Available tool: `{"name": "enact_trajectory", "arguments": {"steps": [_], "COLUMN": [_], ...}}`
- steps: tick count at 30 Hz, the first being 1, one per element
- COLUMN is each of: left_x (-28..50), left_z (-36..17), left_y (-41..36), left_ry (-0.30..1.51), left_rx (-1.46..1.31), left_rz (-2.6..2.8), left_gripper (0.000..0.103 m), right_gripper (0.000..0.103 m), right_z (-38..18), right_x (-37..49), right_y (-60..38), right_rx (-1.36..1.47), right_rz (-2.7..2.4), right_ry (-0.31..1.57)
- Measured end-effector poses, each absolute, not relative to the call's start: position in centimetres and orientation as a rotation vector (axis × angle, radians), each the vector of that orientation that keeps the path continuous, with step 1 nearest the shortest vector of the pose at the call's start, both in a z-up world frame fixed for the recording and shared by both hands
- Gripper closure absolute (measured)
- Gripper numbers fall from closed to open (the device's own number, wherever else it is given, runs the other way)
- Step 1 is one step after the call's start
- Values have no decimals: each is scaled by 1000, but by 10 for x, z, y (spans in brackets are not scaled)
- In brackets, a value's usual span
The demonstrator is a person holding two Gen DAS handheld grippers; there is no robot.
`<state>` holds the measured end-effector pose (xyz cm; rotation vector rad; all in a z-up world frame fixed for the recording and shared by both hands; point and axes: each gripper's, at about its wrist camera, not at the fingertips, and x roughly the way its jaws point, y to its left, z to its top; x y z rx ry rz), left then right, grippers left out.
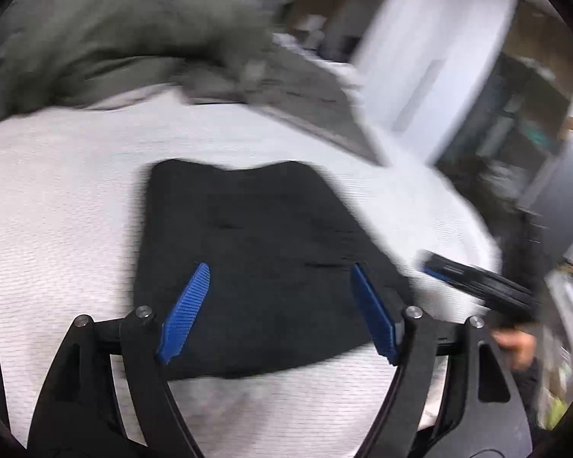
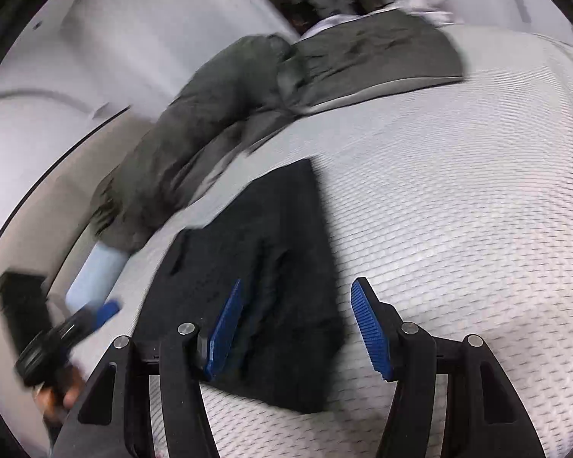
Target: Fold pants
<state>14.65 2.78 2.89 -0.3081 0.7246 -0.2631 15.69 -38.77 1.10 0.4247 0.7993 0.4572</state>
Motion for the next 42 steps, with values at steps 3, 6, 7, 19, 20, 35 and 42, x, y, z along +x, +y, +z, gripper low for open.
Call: {"name": "enact_trajectory", "arguments": {"steps": [3, 6, 7, 19, 20, 35, 42], "left_x": [157, 168, 172, 148, 144, 146, 143], "left_z": [6, -15, -22, -15, -13, -26, -23], "left_y": [57, 72, 75, 61, 56, 43, 40], "left_ry": [773, 853, 868, 857, 849, 886, 872], "left_rx": [-257, -215, -202, -149, -121, -53, -40], "left_rz": [-93, -16, -14, -56, -55, 2, 12], "left_gripper": [30, 29, 29, 27, 27, 19, 19], "right_gripper": [43, 42, 42, 91, 91, 47, 91], "right_z": [5, -12, -18, 17, 15, -26, 0], "right_x": [155, 163, 167, 156, 157, 190, 184], "right_y": [-350, -320, -314, -307, -310, -354, -314], "right_rx": [384, 357, 330, 225, 217, 523, 289], "right_rz": [593, 622, 594, 539, 522, 556, 513], "right_ry": [862, 967, 996, 820, 838, 995, 854]}}
